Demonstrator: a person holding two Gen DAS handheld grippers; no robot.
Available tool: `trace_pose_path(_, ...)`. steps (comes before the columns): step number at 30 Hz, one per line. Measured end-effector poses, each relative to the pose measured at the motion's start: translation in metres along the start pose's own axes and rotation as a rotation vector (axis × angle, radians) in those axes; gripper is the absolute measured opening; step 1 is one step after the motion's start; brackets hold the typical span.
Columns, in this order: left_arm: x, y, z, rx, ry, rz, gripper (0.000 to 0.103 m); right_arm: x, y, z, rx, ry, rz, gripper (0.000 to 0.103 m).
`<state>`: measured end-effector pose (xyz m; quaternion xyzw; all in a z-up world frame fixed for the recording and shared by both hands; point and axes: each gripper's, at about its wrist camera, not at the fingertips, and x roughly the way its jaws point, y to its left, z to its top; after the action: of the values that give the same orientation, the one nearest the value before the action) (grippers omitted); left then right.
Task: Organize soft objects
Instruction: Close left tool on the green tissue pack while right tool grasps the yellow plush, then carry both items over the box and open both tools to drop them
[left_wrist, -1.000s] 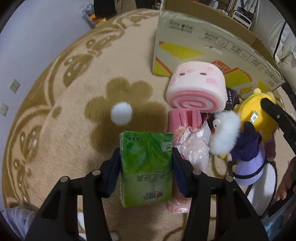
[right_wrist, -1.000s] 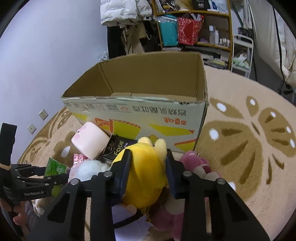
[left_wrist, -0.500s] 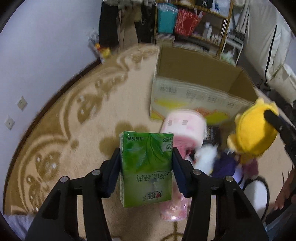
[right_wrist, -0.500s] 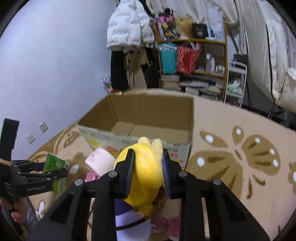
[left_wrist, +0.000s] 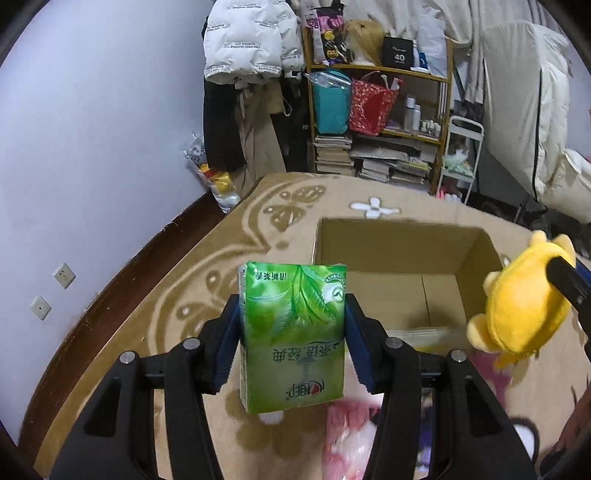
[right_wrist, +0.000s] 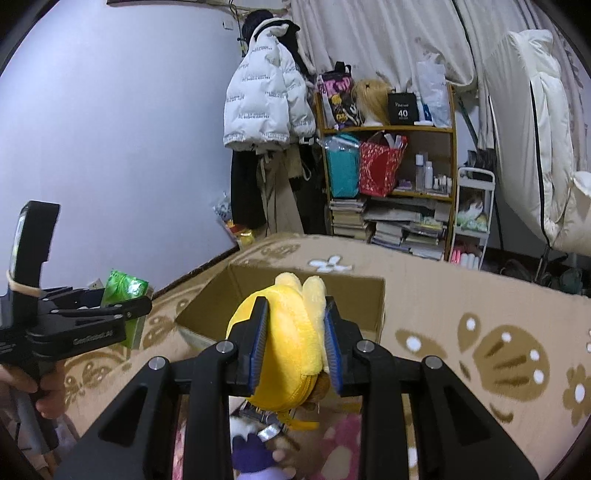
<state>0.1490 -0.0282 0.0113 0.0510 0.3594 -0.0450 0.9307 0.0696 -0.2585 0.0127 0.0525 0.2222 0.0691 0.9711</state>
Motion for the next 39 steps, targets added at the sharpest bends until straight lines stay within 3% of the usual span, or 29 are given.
trace_pose_path(6, 0.016, -0.004, 0.019, -0.004, -0.015, -0.013, 0.052, 0.010, -0.011, 0.021, -0.004, -0.034, -0.025, 0.031)
trace_pose_path(11, 0.030, -0.011, 0.028, 0.010, -0.007, -0.071, 0.052, 0.020, -0.019, 0.032, 0.003, -0.043, -0.031, 0.033)
trace_pose_path(22, 0.055, -0.043, 0.018, 0.077, 0.051, -0.107, 0.055, 0.057, -0.036, 0.004, 0.032, 0.073, -0.048, 0.041)
trace_pose_path(24, 0.054, -0.044, 0.015, 0.084, 0.040, -0.084, 0.062, 0.057, -0.038, 0.002, 0.039, 0.068, -0.058, 0.042)
trace_pose_path(25, 0.054, -0.045, 0.015, 0.091, 0.037, -0.070, 0.070, 0.057, -0.039, 0.001, 0.039, 0.065, -0.059, 0.043)
trace_pose_path(27, 0.052, -0.045, 0.014, 0.090, 0.033, -0.061, 0.081, 0.056, -0.039, 0.000, 0.036, 0.068, -0.055, 0.051)
trace_pose_path(28, 0.051, -0.044, 0.014, 0.089, 0.030, -0.058, 0.087, 0.056, -0.039, 0.001, 0.034, 0.069, -0.055, 0.063)
trace_pose_path(32, 0.045, -0.042, 0.010, 0.080, 0.026, -0.049, 0.095, 0.052, -0.040, 0.000, 0.046, 0.047, -0.075, 0.090)
trace_pose_path(36, 0.037, -0.040, 0.007, 0.075, 0.024, -0.033, 0.100, 0.045, -0.040, 0.000, 0.047, 0.041, -0.082, 0.102)
trace_pose_path(39, 0.027, -0.038, 0.004, 0.067, 0.014, -0.020, 0.102, 0.036, -0.040, 0.001, 0.051, 0.028, -0.081, 0.103)
